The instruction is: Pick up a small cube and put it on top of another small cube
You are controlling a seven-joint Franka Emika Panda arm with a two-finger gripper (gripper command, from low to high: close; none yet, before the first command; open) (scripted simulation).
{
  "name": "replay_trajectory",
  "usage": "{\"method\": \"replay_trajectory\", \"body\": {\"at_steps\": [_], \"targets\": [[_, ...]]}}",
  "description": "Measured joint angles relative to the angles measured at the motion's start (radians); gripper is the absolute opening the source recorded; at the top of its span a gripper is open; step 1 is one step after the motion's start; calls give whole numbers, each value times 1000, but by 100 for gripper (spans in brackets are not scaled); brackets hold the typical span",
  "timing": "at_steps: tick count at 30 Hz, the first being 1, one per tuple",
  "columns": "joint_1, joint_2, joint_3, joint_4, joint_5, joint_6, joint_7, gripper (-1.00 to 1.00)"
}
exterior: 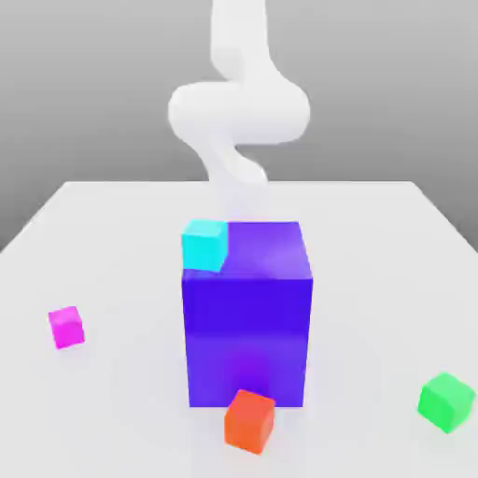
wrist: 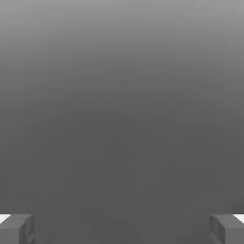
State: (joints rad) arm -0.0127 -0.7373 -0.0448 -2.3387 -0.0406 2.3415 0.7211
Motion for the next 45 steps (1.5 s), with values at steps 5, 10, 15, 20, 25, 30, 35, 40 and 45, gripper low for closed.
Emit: {"method": "replay_trajectory", "body": {"at_steps": [5, 10, 15, 20, 25, 30, 35, 40, 45], "targets": [[-28, 125, -106, -79, -74, 83, -169, 0], [-56, 242, -224, -155, -129, 163, -345, 0], [-84, 359, -353, -231, -163, 244, -535, 0], [-105, 480, -489, -308, -164, 329, -750, 0], [-116, 615, -619, -387, -95, 418, -1015, 0], [-216, 774, -627, -461, 133, 506, -1386, 0], [-424, 962, -336, -427, 495, 617, -1687, 0], [-568, 1051, -166, -398, 619, 685, -1787, -100], [-568, 1050, -166, -399, 618, 682, -1786, -100]]}}
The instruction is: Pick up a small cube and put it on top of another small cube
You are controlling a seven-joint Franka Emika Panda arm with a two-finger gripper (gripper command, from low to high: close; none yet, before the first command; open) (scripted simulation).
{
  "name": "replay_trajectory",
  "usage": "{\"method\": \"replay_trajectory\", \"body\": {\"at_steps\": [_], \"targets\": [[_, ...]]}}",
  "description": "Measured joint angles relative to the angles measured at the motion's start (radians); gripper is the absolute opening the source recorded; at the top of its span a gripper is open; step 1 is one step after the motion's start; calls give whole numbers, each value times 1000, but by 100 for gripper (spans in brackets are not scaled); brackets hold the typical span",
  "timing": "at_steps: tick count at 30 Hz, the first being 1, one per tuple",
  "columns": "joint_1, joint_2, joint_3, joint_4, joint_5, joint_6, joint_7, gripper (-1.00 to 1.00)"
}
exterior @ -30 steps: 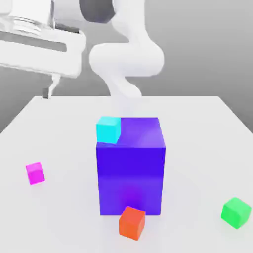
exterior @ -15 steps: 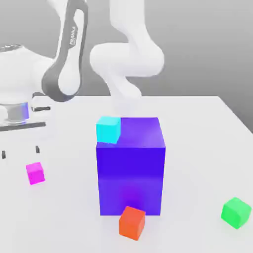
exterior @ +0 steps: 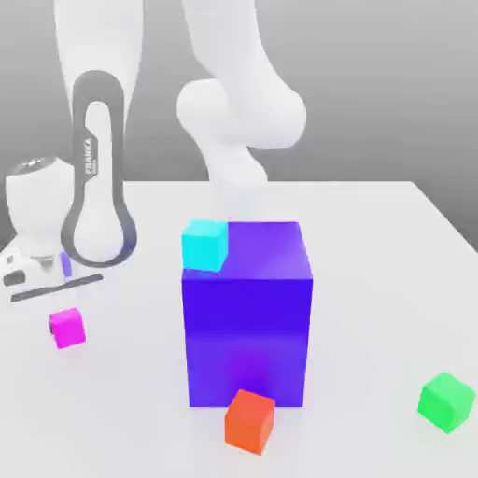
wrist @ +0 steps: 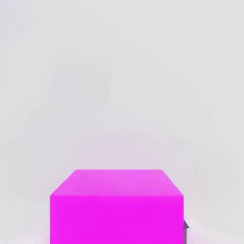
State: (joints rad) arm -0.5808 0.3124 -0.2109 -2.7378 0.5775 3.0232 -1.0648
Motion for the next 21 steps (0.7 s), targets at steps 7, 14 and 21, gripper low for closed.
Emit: {"method": "replay_trajectory", "body": {"at_steps": [7, 14, 21], "targets": [[186, -227, -278, -63, -427, -150, 322, -100], [278, -97, -173, 158, -428, -170, 357, -100], [383, 22, 30, 373, -452, -195, 241, -100]]}}
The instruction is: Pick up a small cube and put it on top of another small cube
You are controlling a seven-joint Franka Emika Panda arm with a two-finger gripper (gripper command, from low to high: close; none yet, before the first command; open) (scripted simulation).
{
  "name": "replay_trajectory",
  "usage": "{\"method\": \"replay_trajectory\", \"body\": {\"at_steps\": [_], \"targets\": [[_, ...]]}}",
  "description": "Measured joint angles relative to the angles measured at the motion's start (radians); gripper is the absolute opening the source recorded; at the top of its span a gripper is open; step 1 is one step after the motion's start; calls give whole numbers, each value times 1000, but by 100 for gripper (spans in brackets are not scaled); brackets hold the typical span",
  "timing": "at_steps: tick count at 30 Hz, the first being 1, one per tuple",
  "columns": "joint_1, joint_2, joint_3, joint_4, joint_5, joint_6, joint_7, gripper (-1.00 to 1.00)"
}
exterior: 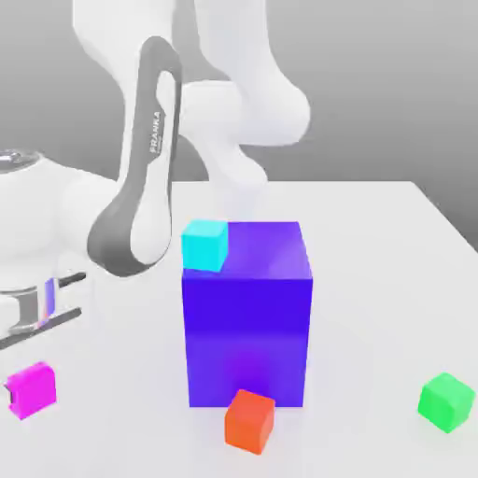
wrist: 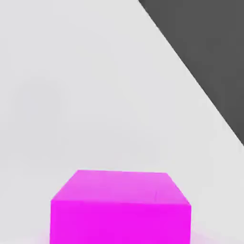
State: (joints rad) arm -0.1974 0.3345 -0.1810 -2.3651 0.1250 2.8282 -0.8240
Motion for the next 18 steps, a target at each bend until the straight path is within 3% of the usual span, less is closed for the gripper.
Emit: {"method": "replay_trajectory", "body": {"at_steps": [18], "targets": [[183, -91, 415, -25, -192, -143, -691, -100]]}}
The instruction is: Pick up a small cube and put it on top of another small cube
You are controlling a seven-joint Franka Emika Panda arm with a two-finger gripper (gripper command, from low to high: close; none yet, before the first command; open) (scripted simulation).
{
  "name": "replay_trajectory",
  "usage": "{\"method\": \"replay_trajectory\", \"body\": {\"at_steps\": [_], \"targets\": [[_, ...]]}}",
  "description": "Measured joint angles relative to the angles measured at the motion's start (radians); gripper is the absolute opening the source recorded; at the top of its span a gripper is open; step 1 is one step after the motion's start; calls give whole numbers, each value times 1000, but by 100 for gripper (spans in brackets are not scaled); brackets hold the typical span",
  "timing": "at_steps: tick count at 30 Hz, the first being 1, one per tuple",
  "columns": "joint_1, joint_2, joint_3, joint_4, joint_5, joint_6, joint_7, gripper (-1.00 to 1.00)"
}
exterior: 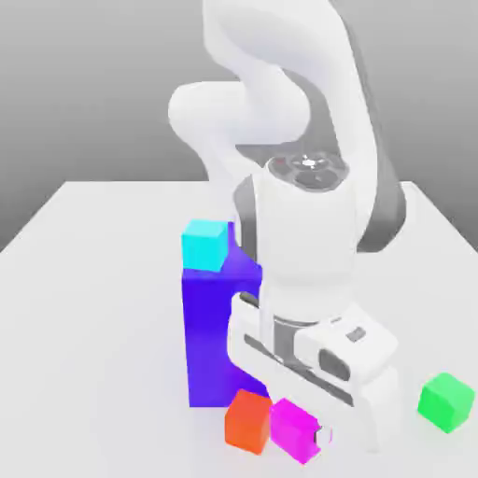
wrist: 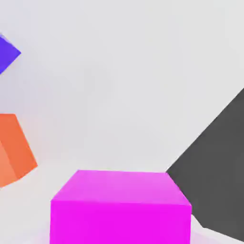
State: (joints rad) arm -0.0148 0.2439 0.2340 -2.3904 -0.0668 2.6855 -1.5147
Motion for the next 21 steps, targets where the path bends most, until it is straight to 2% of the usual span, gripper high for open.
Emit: {"method": "replay_trajectory", "body": {"at_steps": [12, 18, 19, 21], "targets": [[124, -70, 261, -35, -80, -98, -499, -100], [178, 57, 202, -36, -221, 2, -441, -100], [195, 85, 180, -34, -248, 23, -422, 100], [195, 85, 180, -34, -248, 23, -422, 100]]}}
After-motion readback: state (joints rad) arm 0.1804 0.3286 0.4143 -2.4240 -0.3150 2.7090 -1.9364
